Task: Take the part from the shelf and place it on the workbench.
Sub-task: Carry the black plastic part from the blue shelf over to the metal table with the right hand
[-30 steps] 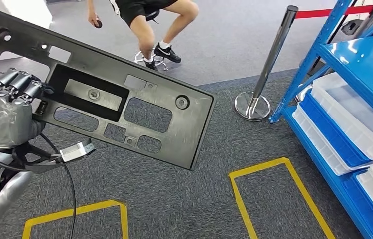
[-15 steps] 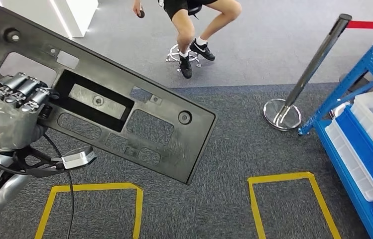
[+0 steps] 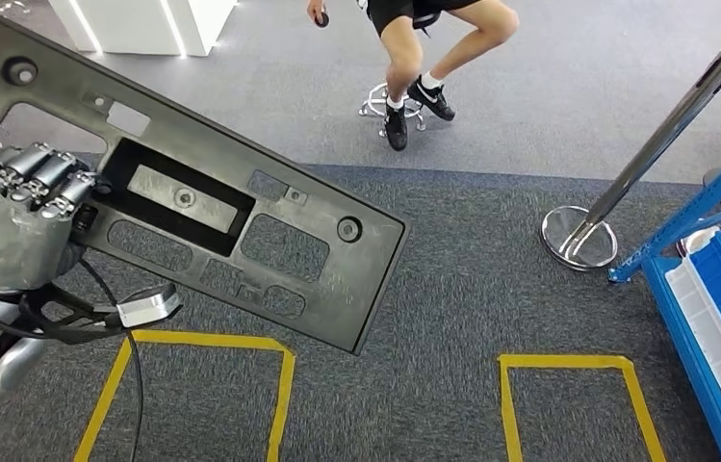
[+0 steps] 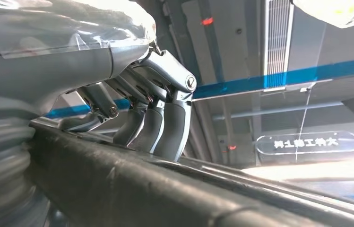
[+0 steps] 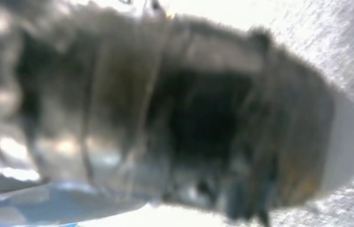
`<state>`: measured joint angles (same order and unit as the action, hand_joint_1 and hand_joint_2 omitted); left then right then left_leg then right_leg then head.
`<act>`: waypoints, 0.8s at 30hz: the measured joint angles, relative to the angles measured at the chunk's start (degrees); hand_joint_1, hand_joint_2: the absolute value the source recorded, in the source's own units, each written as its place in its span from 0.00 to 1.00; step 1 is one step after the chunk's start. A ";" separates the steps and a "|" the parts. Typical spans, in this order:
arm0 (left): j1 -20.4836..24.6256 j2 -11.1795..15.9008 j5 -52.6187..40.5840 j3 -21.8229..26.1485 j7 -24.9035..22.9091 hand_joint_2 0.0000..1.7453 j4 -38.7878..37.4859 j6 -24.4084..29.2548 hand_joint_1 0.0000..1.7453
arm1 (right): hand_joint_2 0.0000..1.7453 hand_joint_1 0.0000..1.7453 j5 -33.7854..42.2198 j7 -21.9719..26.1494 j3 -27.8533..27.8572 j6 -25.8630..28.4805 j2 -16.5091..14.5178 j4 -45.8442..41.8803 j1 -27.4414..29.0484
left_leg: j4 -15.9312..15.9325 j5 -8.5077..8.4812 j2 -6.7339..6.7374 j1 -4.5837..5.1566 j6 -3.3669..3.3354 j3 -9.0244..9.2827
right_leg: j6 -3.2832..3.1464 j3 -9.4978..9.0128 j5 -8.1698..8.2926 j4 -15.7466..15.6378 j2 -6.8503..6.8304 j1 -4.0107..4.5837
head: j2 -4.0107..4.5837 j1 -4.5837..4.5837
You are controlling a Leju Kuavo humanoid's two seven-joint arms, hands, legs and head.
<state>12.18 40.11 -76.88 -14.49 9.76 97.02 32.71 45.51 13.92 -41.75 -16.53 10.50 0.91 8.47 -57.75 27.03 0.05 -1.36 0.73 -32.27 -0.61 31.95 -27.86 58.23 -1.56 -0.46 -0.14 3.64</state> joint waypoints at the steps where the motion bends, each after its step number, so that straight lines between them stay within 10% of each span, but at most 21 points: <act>1: 0.05 0.02 0.04 -0.06 0.02 1.00 0.01 0.00 1.00 | 0.00 0.00 -0.37 0.00 0.01 0.02 0.03 -0.01 0.00 | 0.04 -0.07 0.00 0.10 -0.06 -0.10 | -0.20 0.02 0.13 -0.08 0.02 -0.03 | 0.01 -0.04; 6: 0.45 0.64 0.42 -0.59 0.16 1.00 0.00 0.04 1.00 | 0.00 0.00 -1.28 0.23 0.01 0.00 0.09 -0.03 -0.08 | 0.49 -0.57 -0.35 0.54 -2.24 -0.24 | 1.88 0.43 -0.48 0.40 0.27 -0.67 | 0.01 -0.05; 11: 0.28 0.73 0.61 -0.84 0.16 1.00 0.01 0.05 1.00 | 0.00 0.00 -1.74 0.25 0.01 0.03 0.08 -0.03 -0.03 | 0.72 -0.87 -2.18 1.16 -3.10 -0.28 | 1.18 7.79 -6.87 15.73 1.36 -0.30 | 0.01 -0.09; 16: -0.16 0.71 0.74 -0.86 0.13 1.00 0.01 0.28 1.00 | 0.00 0.00 -2.05 0.14 0.01 0.28 0.20 0.04 0.17 | 0.49 -0.70 -5.44 1.28 -3.05 -0.25 | -0.86 2.24 1.54 2.27 5.70 0.54 | 0.01 -0.04; 19: -1.38 0.88 0.80 -0.86 0.02 1.00 0.00 0.73 1.00 | 0.00 0.00 -2.28 -0.06 0.03 0.83 0.27 0.10 0.36 | 0.81 -0.99 -7.49 0.60 -2.16 -0.66 | -1.20 0.95 1.85 -0.20 5.76 0.76 | 0.01 -0.08; 24: -2.42 1.52 1.02 -0.83 -0.03 1.00 0.01 1.37 1.00 | 0.00 0.00 -2.73 -0.16 0.04 1.14 -0.19 0.08 0.09 | -7.71 3.44 -1.39 0.59 -0.52 -5.28 | -1.54 -1.80 2.03 -4.40 1.50 0.47 | 0.00 0.32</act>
<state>9.75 41.63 -75.87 -15.32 9.73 97.02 34.09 42.78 13.76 -41.71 -15.39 10.32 0.99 8.56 -65.45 30.47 -1.34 -0.77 0.21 -37.56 -2.15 30.16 -25.82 53.84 -0.05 0.02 -0.14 3.96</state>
